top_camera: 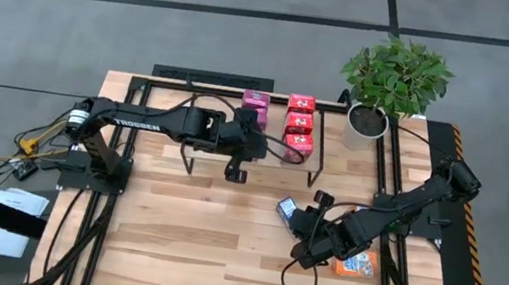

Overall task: Stack cereal on shelf
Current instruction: Put the purple cereal box on the shelf aligned with the other purple cereal boxes

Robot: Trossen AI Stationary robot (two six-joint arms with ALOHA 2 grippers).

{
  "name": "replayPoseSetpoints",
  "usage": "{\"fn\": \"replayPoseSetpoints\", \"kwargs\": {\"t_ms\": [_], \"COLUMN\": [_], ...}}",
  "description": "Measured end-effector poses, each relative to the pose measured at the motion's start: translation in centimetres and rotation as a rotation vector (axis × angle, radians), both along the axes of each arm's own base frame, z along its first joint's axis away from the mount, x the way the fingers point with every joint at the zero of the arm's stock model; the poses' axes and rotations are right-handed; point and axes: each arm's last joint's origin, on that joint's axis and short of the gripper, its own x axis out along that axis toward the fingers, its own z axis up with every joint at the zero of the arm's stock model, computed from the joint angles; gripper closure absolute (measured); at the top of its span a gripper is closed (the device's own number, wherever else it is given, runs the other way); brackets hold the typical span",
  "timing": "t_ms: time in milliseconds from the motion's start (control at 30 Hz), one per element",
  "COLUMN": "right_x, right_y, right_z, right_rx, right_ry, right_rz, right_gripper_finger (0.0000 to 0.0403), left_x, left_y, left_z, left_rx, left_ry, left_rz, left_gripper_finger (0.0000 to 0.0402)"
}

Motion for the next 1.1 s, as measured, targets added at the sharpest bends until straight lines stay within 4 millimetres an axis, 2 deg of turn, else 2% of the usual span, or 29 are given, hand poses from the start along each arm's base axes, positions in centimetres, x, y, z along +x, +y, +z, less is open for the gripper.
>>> {"fn": "replayPoseSetpoints", "kwargs": {"t_ms": [167, 267, 367, 433, 567, 667, 900, 1100], "right_x": [0.0, 0.0, -0.1, -0.1, -0.1, -0.1, 0.0, 0.1], "right_y": [0.0, 0.0, 0.0, -0.1, -0.1, -0.2, -0.4, -0.3], "right_z": [0.0, 0.0, 0.0, 0.0, 0.0, -0.1, -0.1, 0.0], "right_rx": [-0.001, -0.001, -0.004, -0.007, -0.01, -0.014, -0.016, -0.008], "right_ry": [0.001, 0.003, 0.009, 0.012, 0.015, 0.018, 0.021, 0.009], "right_rz": [0.0, 0.002, 0.002, 0.002, 0.005, 0.006, -0.001, -0.002], "right_gripper_finger": [0.0284, 0.0284, 0.0284, 0.0284, 0.0284, 0.0284, 0.0284, 0.0284], "left_x": [0.0, -0.7, -2.6, -4.0, -6.1, -7.0, -7.2, -6.8], "left_y": [-0.4, -2.3, -4.5, -5.3, -5.3, -4.8, -3.0, -1.9], "left_z": [0.0, 1.0, 3.1, 3.3, 2.0, 0.1, -3.7, -4.2], "left_rx": [-0.029, -0.078, -0.088, -0.088, -0.148, -0.103, -0.045, -0.065], "left_ry": [-0.003, -0.014, -0.003, 0.042, 0.094, 0.067, -0.003, -0.034], "left_rz": [-0.006, -0.048, -0.077, -0.042, 0.073, 0.15, 0.197, 0.21], "left_gripper_finger": [0.0401, 0.0401, 0.0401, 0.0401, 0.0401, 0.0401, 0.0401, 0.0401]}}
